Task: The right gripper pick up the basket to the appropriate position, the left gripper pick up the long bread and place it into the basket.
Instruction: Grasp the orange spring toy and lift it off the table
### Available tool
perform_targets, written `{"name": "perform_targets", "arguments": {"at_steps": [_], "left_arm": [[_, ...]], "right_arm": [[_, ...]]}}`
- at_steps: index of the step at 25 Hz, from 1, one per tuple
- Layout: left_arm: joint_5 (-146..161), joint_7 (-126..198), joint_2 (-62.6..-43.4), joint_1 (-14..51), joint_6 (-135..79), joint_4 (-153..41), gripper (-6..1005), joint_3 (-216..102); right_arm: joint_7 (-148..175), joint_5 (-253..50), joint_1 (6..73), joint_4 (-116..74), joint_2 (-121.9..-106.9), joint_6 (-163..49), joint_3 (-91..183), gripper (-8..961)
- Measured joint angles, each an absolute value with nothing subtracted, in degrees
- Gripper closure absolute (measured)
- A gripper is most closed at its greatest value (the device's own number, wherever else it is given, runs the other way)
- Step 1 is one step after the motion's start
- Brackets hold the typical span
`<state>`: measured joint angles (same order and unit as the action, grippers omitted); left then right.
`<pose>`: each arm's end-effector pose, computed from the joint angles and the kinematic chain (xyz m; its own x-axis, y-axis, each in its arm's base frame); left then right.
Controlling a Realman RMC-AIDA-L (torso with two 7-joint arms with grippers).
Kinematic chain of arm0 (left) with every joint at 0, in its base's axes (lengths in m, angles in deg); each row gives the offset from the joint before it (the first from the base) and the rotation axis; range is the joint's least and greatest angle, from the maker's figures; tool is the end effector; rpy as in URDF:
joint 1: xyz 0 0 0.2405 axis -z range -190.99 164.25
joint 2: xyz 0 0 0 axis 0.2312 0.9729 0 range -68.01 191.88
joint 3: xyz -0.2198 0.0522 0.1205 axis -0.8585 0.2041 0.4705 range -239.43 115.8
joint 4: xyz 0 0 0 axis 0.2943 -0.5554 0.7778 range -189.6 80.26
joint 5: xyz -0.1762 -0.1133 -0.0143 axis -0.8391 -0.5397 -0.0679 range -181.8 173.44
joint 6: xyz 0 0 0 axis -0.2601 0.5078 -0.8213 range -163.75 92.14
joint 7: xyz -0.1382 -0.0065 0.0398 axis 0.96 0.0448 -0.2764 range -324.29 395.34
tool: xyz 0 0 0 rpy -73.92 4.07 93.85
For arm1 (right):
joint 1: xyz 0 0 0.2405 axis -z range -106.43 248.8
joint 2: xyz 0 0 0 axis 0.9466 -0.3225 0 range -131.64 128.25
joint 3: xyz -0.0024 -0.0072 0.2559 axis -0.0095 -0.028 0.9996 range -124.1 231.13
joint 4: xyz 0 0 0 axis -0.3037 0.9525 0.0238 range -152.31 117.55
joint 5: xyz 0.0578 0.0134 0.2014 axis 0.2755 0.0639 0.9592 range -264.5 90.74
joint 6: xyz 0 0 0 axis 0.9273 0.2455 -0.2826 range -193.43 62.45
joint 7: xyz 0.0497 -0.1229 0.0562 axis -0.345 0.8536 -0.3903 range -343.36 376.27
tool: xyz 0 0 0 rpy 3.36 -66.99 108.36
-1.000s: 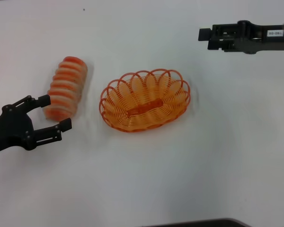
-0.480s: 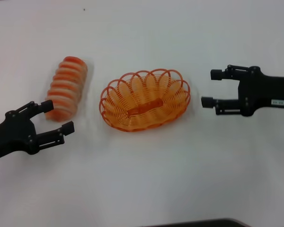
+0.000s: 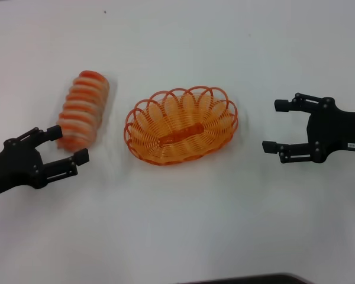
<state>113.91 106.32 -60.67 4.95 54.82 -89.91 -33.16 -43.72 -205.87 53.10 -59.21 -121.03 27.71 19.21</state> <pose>-0.3253 0.2579 -0.0136 0.6834 0.4304 0.5896 0.6315 -0.7538 -0.1818 0.3275 0.2653 0.0165 0.8878 -0.1992 -0.4149 -0.3459 -0.8835 -0.3159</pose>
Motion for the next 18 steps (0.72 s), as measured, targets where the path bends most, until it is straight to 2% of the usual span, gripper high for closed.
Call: {"name": "perform_targets", "arguments": {"at_steps": [2, 5, 9, 12, 18], "left_arm": [[113.9, 109.4, -60.59, 5.4, 54.0, -90.2, 125, -33.2], [113.9, 118.9, -59.44, 7.0, 53.5, -91.0, 126, -33.1], [114.0, 129.0, -56.24, 10.3, 57.1, -93.3, 127, -33.2], [114.9, 136.2, -54.8, 12.0, 57.8, -98.6, 128, -31.2], [127.8, 158.7, -54.92, 17.1, 54.8, -114.6, 130, -19.9]], "right_arm": [[-43.7, -206.0, 53.1, -59.2, -121.09, 27.4, 19.0, 9], [-43.3, -207.1, 52.8, -58.8, -121.18, 26.9, 18.8, 8], [-42.6, -208.2, 52.6, -57.9, -121.42, 25.6, 18.6, 8], [-41.8, -208.2, 52.5, -57.0, -121.44, 24.8, 18.1, 9], [-42.0, -208.2, 52.8, -56.8, -121.41, 24.2, 17.9, 9]]}}
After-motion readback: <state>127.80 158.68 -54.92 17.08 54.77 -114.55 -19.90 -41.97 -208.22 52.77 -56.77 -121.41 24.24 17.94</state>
